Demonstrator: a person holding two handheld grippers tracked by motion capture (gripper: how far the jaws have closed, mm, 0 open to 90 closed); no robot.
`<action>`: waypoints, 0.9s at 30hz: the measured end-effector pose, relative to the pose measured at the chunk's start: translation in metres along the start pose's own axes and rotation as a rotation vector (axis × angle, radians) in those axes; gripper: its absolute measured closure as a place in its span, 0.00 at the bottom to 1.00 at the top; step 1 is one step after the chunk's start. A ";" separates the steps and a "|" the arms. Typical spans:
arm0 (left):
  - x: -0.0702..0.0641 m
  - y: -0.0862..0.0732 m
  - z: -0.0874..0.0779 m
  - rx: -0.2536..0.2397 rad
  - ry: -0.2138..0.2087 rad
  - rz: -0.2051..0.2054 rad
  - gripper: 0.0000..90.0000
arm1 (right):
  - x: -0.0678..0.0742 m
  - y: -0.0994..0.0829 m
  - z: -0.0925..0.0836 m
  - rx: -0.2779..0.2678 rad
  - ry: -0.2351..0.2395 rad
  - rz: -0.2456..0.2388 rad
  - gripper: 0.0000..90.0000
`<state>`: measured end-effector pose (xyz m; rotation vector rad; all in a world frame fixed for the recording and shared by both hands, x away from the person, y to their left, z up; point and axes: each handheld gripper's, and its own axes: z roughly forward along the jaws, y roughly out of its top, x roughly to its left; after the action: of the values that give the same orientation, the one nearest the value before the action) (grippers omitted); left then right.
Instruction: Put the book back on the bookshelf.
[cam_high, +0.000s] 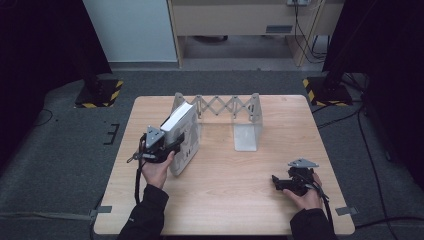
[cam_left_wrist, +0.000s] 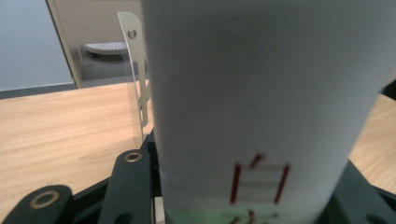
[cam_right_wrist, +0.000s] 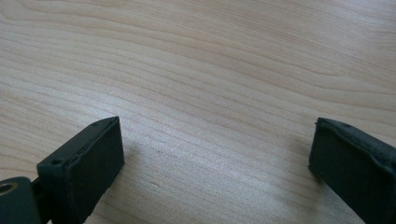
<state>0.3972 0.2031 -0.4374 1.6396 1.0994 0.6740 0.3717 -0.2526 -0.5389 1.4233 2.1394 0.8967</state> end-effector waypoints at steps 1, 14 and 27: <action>0.000 -0.002 -0.002 0.001 0.000 -0.008 0.57 | 0.000 0.000 0.000 0.000 0.000 0.000 0.04; -0.006 -0.025 -0.012 -0.058 0.033 -0.019 0.57 | 0.000 0.000 0.000 0.000 0.002 -0.003 0.04; -0.005 -0.020 0.009 -0.092 0.087 -0.063 0.57 | 0.000 0.000 0.000 0.002 0.002 -0.005 0.04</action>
<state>0.3961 0.1968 -0.4584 1.5035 1.1603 0.7500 0.3722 -0.2526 -0.5389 1.4185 2.1451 0.8945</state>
